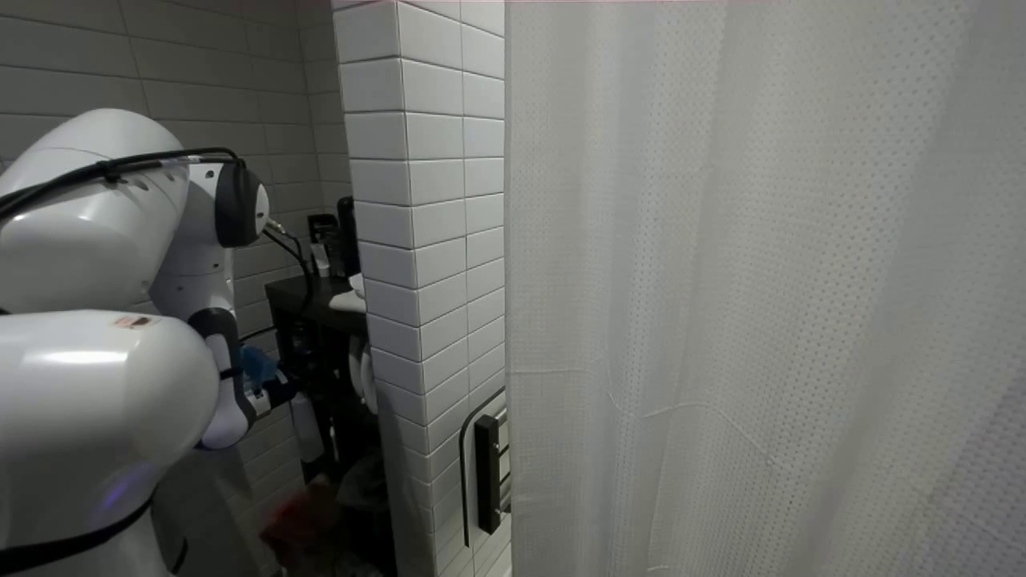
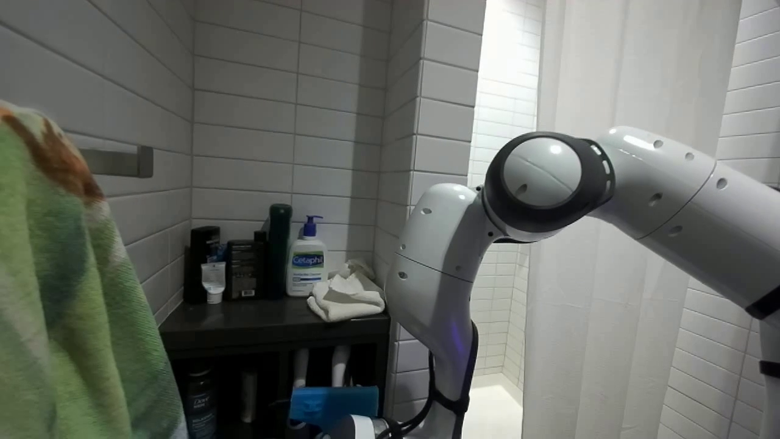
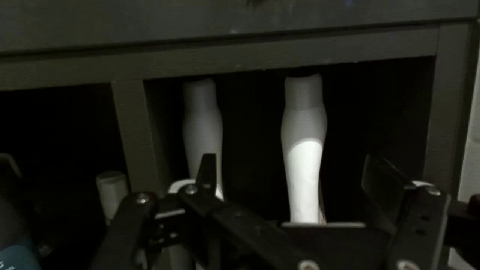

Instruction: Move the first right bottle from the second shelf to the top shelf

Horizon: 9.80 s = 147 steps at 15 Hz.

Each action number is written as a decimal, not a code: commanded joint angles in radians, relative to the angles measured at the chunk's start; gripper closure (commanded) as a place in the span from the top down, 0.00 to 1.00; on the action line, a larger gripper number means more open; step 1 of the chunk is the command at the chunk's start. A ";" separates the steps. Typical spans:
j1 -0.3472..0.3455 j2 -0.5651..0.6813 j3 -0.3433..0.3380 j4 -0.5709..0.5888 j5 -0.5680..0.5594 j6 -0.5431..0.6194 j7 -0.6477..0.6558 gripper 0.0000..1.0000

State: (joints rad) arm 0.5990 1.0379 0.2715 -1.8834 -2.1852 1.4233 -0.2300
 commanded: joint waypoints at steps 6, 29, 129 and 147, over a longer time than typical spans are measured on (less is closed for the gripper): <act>-0.017 0.074 -0.021 0.121 0.130 -0.017 -0.047 1.00; 0.012 0.066 -0.042 0.133 0.059 0.038 -0.060 1.00; -0.004 -0.176 -0.039 -0.459 -0.100 -0.166 0.172 0.06; -0.153 -0.588 0.006 -0.733 -0.366 -0.082 0.322 0.06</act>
State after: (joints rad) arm 0.4972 0.5742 0.2498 -2.5442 -2.4966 1.2766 0.0742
